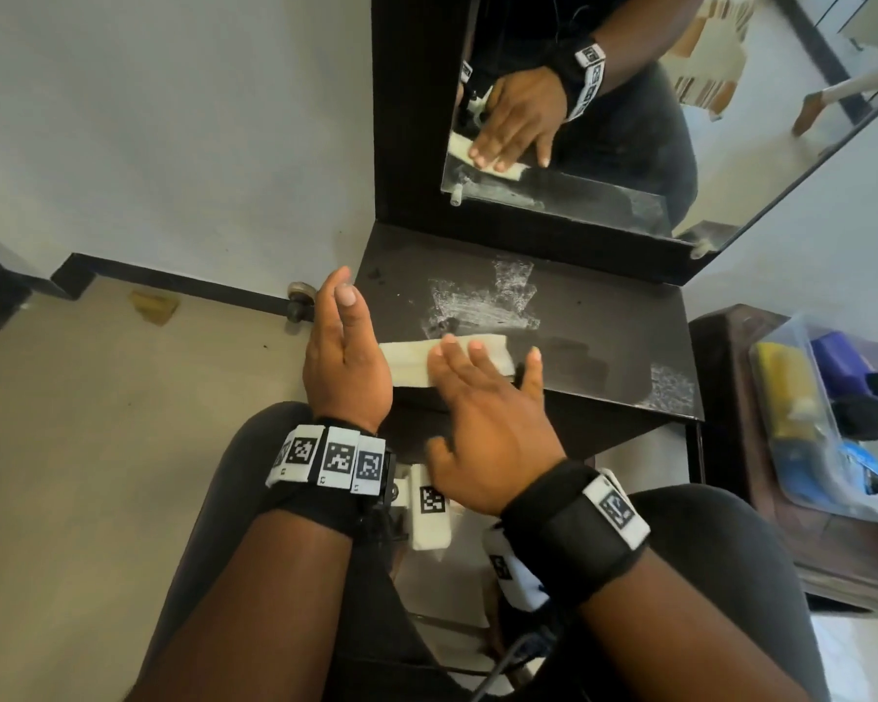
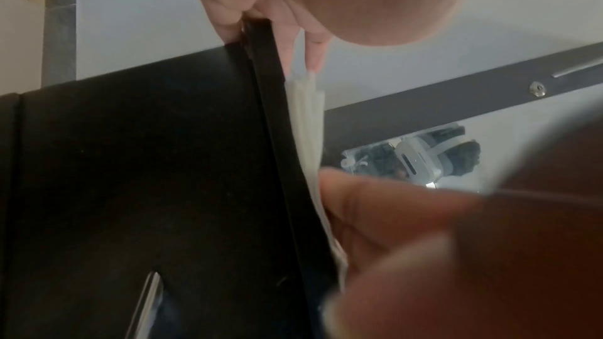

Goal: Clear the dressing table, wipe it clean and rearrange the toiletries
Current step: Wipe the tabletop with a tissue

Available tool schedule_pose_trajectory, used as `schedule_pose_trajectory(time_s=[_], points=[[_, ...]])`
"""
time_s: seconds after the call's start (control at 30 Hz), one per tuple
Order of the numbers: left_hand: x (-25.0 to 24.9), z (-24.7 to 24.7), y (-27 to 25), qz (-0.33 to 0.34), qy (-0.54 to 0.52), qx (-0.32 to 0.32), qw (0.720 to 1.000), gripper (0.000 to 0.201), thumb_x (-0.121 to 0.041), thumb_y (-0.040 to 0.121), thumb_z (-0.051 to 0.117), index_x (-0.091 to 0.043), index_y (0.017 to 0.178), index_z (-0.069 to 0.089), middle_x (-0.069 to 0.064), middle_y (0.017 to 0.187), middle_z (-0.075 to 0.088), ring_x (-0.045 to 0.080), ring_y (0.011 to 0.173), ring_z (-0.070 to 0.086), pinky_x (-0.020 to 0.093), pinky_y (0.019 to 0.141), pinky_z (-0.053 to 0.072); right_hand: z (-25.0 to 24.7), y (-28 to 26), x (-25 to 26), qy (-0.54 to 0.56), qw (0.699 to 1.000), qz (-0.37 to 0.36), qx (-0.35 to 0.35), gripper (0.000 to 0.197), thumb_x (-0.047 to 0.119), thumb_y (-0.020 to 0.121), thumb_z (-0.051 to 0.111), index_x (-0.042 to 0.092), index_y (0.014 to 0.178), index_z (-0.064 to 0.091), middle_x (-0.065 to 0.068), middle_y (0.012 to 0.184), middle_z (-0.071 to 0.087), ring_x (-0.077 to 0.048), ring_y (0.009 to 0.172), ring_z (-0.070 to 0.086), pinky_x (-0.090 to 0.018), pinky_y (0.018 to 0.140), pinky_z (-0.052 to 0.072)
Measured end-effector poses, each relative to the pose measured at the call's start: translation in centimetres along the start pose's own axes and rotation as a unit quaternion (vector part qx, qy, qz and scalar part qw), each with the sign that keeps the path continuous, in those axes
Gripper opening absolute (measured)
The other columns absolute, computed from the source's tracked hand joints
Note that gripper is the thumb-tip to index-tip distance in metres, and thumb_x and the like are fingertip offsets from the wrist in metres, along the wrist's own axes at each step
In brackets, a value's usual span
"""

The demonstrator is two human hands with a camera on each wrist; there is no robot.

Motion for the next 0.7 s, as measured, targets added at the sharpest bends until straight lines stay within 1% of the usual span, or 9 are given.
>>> schedule_pose_trajectory(time_s=[0.03, 0.1, 0.23, 0.33, 0.4, 0.47, 0.57, 0.63, 0.7], points=[[0.1, -0.2, 0.2, -0.005, -0.014, -0.002, 1.000, 0.093, -0.082, 0.082, 0.006, -0.037, 0.153, 0.045, -0.010, 0.155, 0.054, 0.003, 0.134, 0.047, 0.012, 0.095, 0.031, -0.2, 0.8, 0.2, 0.001, 1.000, -0.015, 0.003, 0.087, 0.039, 0.087, 0.048, 0.022, 0.165, 0.014, 0.003, 0.174, 0.006, -0.021, 0.160, 0.004, -0.069, 0.120, -0.013], [0.2, -0.6, 0.5, -0.013, -0.039, -0.003, 0.999, 0.095, -0.084, 0.081, 0.007, -0.036, 0.152, 0.048, -0.008, 0.151, 0.058, 0.007, 0.136, 0.051, 0.016, 0.099, 0.035, -0.9, 2.8, -0.1, 0.000, 1.000, -0.013, 0.005, 0.081, 0.036, 0.091, 0.046, 0.024, 0.165, 0.014, 0.004, 0.174, 0.006, -0.019, 0.160, 0.005, -0.068, 0.120, -0.013], [0.2, -1.2, 0.7, -0.035, -0.081, 0.002, 0.996, 0.096, -0.086, 0.079, 0.010, -0.035, 0.149, 0.052, -0.008, 0.146, 0.062, 0.006, 0.135, 0.051, 0.012, 0.096, 0.029, -2.4, 5.8, -1.1, -0.003, 0.999, 0.037, 0.009, 0.078, 0.037, 0.096, 0.043, 0.024, 0.165, 0.011, 0.003, 0.174, 0.004, -0.019, 0.160, 0.005, -0.066, 0.122, -0.010], [0.4, -1.5, 0.7, -0.042, -0.103, 0.010, 0.994, 0.095, -0.086, 0.080, 0.013, -0.035, 0.148, 0.055, -0.008, 0.144, 0.064, 0.004, 0.132, 0.053, 0.014, 0.101, 0.031, -2.0, 3.7, -0.1, -0.012, 1.000, 0.016, 0.017, 0.081, 0.041, 0.091, 0.041, 0.022, 0.165, 0.014, 0.001, 0.174, 0.007, -0.021, 0.159, 0.009, -0.064, 0.123, -0.011], [0.6, -1.5, 1.0, -0.045, -0.105, 0.012, 0.993, 0.094, -0.087, 0.080, 0.011, -0.037, 0.147, 0.054, -0.010, 0.143, 0.065, 0.002, 0.131, 0.052, 0.019, 0.105, 0.032, -1.3, 1.3, 0.7, -0.028, 0.999, -0.005, 0.029, 0.086, 0.043, 0.085, 0.036, 0.021, 0.165, 0.013, 0.001, 0.174, 0.007, -0.020, 0.159, 0.009, -0.064, 0.123, -0.011], [0.7, -1.3, 1.2, -0.048, -0.098, 0.010, 0.994, 0.095, -0.087, 0.080, 0.009, -0.038, 0.148, 0.054, -0.011, 0.143, 0.064, 0.001, 0.130, 0.050, 0.018, 0.102, 0.029, -1.0, 0.7, 0.5, -0.034, 0.999, -0.006, 0.040, 0.085, 0.043, 0.085, 0.034, 0.023, 0.165, 0.012, 0.003, 0.174, 0.006, -0.018, 0.159, 0.008, -0.065, 0.122, -0.010], [0.5, -1.2, 1.2, -0.053, -0.107, 0.007, 0.993, 0.097, -0.088, 0.079, 0.009, -0.036, 0.147, 0.055, -0.010, 0.142, 0.066, 0.003, 0.130, 0.052, 0.014, 0.096, 0.029, -1.6, 3.4, 0.0, -0.019, 0.999, 0.016, 0.033, 0.078, 0.039, 0.095, 0.040, 0.025, 0.165, 0.011, 0.005, 0.174, 0.004, -0.017, 0.159, 0.006, -0.064, 0.123, -0.011], [0.4, -1.2, 1.1, -0.051, -0.110, 0.004, 0.993, 0.106, -0.098, 0.074, 0.010, -0.036, 0.147, 0.055, -0.010, 0.141, 0.066, 0.006, 0.132, 0.054, 0.014, 0.094, 0.030, -2.4, 6.2, -0.6, -0.011, 0.999, 0.042, 0.021, 0.076, 0.037, 0.096, 0.041, 0.025, 0.165, 0.011, 0.005, 0.174, 0.002, -0.017, 0.160, 0.005, -0.064, 0.123, -0.010], [0.3, -1.3, 1.0, -0.046, -0.107, -0.001, 0.993, 0.118, -0.107, 0.064, 0.009, -0.036, 0.146, 0.056, -0.011, 0.140, 0.066, 0.005, 0.131, 0.055, 0.014, 0.095, 0.031, -3.0, 8.8, -1.0, -0.013, 0.998, 0.065, 0.018, 0.077, 0.038, 0.096, 0.041, 0.024, 0.165, 0.011, 0.004, 0.174, 0.001, -0.018, 0.160, 0.005, -0.064, 0.123, -0.008]])
Point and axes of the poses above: each hand's wrist, its own y-axis towards the middle knuckle, its own z-axis out of the palm, x = y × z, the point moved 2 cm from there along y, towards the middle knuckle
